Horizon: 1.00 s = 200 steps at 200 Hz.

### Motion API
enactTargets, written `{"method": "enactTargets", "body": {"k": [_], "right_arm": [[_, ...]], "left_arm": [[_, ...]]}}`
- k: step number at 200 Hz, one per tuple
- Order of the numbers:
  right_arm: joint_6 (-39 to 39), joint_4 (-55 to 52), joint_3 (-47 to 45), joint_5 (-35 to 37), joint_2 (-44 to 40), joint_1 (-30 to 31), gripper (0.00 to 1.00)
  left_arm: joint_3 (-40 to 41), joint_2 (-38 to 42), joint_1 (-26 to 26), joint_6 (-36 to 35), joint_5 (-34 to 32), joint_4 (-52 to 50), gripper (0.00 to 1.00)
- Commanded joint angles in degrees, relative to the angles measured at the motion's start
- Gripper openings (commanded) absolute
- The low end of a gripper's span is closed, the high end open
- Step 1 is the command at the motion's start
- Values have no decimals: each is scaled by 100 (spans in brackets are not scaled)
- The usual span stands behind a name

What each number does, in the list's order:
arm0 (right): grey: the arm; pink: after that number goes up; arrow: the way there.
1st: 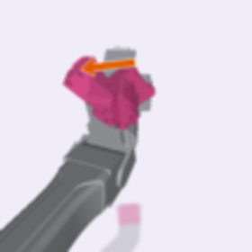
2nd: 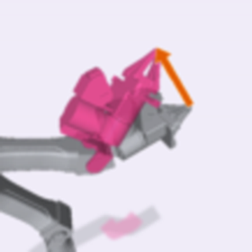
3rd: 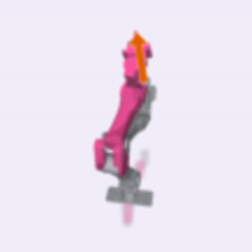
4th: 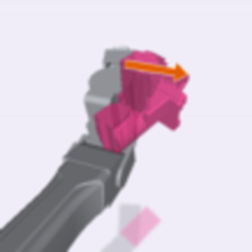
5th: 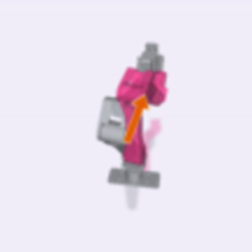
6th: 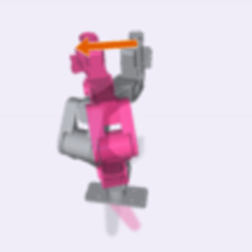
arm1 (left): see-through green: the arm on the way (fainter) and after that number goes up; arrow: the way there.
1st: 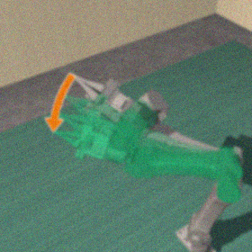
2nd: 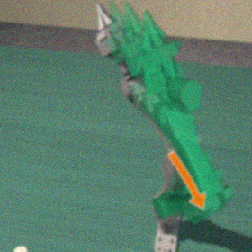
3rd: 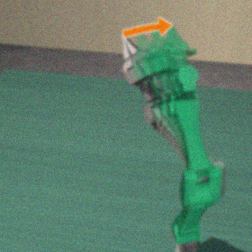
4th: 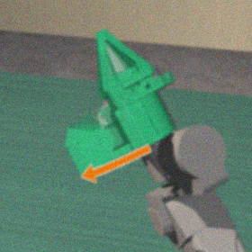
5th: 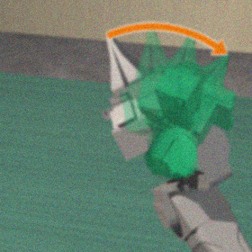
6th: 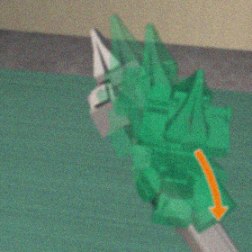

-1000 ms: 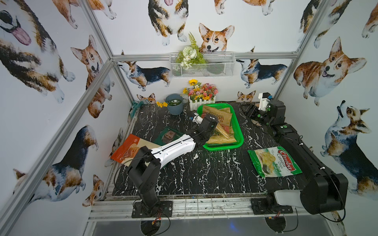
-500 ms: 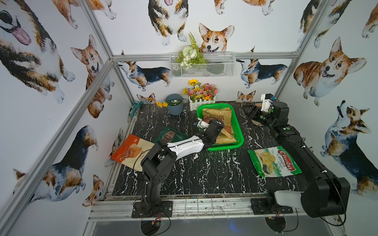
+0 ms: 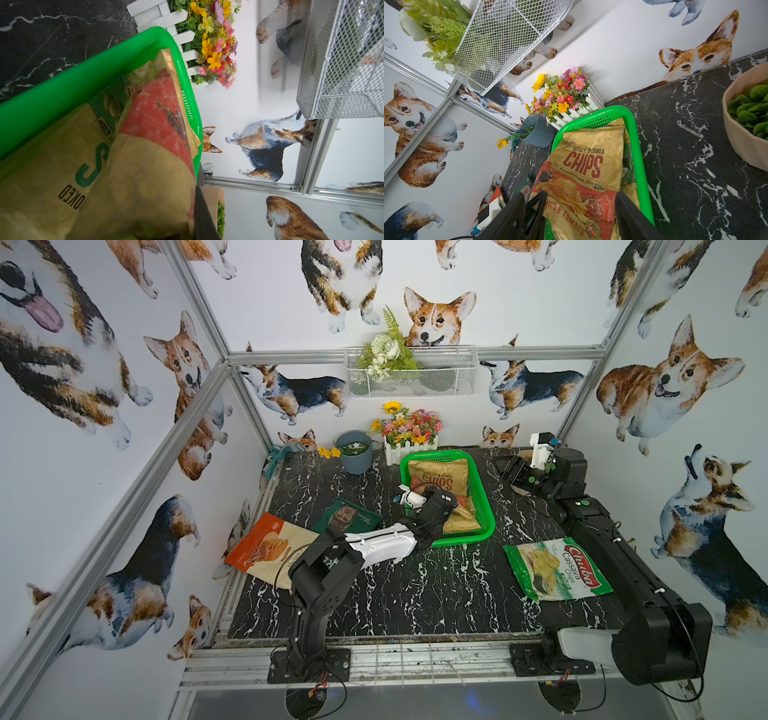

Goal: Put the potato chips into the basket
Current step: Place the potato chip in the basket.

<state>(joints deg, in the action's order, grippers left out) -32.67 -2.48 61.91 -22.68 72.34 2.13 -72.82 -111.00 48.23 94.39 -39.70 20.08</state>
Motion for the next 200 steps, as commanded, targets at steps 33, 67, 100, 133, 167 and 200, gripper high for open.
{"method": "enactTargets", "body": {"k": [33, 67, 100, 133, 167, 200], "right_arm": [[-14, -109, 53, -101, 60, -2, 72], [30, -269, 134, -166, 117, 3, 72], [419, -1039, 723, -271, 565, 207, 69], [1128, -2132, 1532, 377, 1316, 1138, 69], [1039, -2347, 1561, 328, 1872, 1721, 67], [1391, -3116, 1755, 747, 2511, 2210, 64]], "left_arm": [[-112, -144, 78, -18, -24, 61, 22], [-12, 134, 98, -121, 724, 59, 59], [194, 801, 134, -339, 1285, -302, 60], [329, 1700, 32, -1186, 1052, -1234, 65], [823, 2520, -6, -1510, 755, -1436, 65], [1325, 3112, -180, -1813, 448, -1550, 63]]}}
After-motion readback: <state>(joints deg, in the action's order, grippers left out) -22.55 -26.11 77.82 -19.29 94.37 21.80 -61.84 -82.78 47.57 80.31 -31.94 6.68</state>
